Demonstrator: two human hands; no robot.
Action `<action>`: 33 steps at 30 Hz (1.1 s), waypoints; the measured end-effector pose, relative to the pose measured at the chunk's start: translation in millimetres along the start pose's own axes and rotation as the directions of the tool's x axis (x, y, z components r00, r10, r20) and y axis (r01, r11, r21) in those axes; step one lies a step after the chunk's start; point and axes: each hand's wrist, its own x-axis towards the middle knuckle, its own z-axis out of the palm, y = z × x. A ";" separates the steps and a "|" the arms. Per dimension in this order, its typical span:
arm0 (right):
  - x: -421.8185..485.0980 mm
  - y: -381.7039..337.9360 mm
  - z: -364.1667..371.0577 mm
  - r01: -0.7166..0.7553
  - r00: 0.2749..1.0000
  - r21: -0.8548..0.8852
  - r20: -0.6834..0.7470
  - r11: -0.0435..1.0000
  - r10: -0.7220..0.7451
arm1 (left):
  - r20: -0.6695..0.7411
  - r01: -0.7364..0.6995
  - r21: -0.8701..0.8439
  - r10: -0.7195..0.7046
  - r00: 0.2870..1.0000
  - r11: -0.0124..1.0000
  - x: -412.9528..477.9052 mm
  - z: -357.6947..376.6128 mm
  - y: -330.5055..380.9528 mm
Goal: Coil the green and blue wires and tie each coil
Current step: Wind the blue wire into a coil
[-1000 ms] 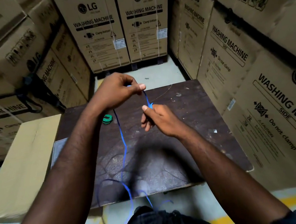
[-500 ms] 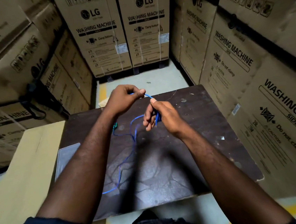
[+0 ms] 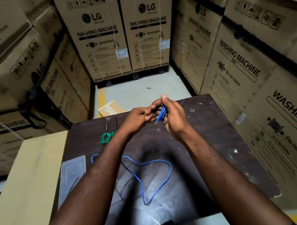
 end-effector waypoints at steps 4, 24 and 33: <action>18.4 5.4 7.7 0.051 0.997 0.023 -0.052 0.998 -0.050 | 0.014 -0.023 0.048 0.022 1.000 0.999 -2.1 -4.7 -13.7; 52.1 62.7 1.7 -0.049 0.987 -0.365 -0.160 0.930 -0.011 | 0.197 -0.170 0.255 0.121 0.973 0.952 -34.3 -47.8 -36.7; 33.5 63.6 -2.2 -0.197 0.976 -0.457 -0.005 0.867 0.219 | 0.172 -0.226 0.213 0.191 0.966 0.950 -29.1 -73.6 -29.4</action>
